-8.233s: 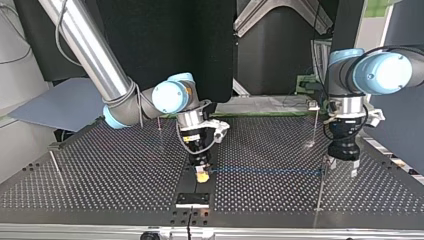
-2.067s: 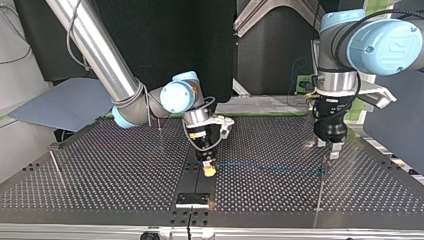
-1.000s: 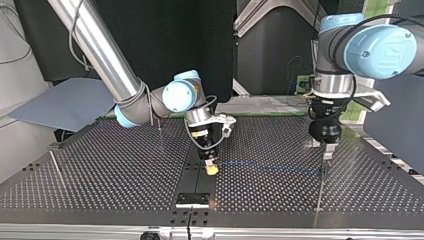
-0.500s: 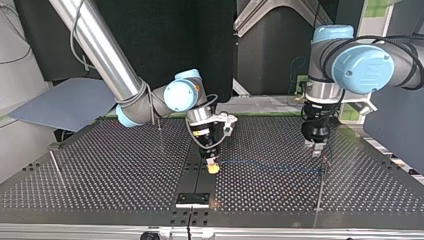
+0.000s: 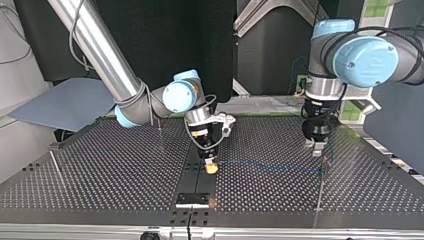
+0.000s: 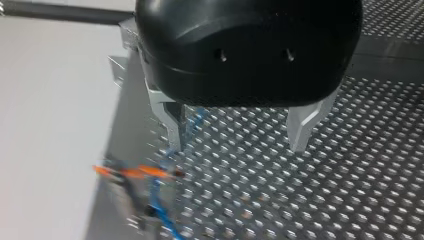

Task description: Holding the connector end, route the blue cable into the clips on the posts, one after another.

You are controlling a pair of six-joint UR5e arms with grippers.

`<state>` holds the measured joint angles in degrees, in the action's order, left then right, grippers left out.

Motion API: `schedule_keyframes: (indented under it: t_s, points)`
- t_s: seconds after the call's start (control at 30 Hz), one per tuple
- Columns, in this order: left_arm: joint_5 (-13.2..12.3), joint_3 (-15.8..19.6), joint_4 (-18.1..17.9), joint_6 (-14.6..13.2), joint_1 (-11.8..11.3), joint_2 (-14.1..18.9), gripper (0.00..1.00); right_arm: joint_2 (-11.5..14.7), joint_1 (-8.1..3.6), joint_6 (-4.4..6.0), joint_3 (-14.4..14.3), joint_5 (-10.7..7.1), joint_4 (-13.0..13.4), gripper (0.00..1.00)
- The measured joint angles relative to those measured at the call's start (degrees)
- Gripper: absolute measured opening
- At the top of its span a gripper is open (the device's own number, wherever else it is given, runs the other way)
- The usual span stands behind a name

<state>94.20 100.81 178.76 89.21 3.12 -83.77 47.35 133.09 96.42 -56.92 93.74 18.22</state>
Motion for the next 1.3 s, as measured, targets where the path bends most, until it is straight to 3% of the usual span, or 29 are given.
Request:
schedule_keyframes:
  t_s: [0.33,0.63,1.0,1.3]
  points:
    - [-2.80,-0.01,2.19,1.00,1.96,3.91,1.00,-0.01,-0.13,0.00,-0.02,-0.04,-0.02,0.00]
    - [-2.79,-0.02,1.66,0.64,3.10,2.81,1.00,-0.01,-0.15,0.07,0.00,-0.04,-0.02,0.00]
    - [1.67,-3.85,-0.10,-3.70,5.48,-2.11,1.00,-0.01,-0.22,0.03,0.00,-0.13,-0.02,0.00]
    - [5.81,-6.19,-0.46,-4.31,5.90,-4.49,1.00,-0.01,-0.21,0.04,0.01,-0.14,-0.06,0.00]
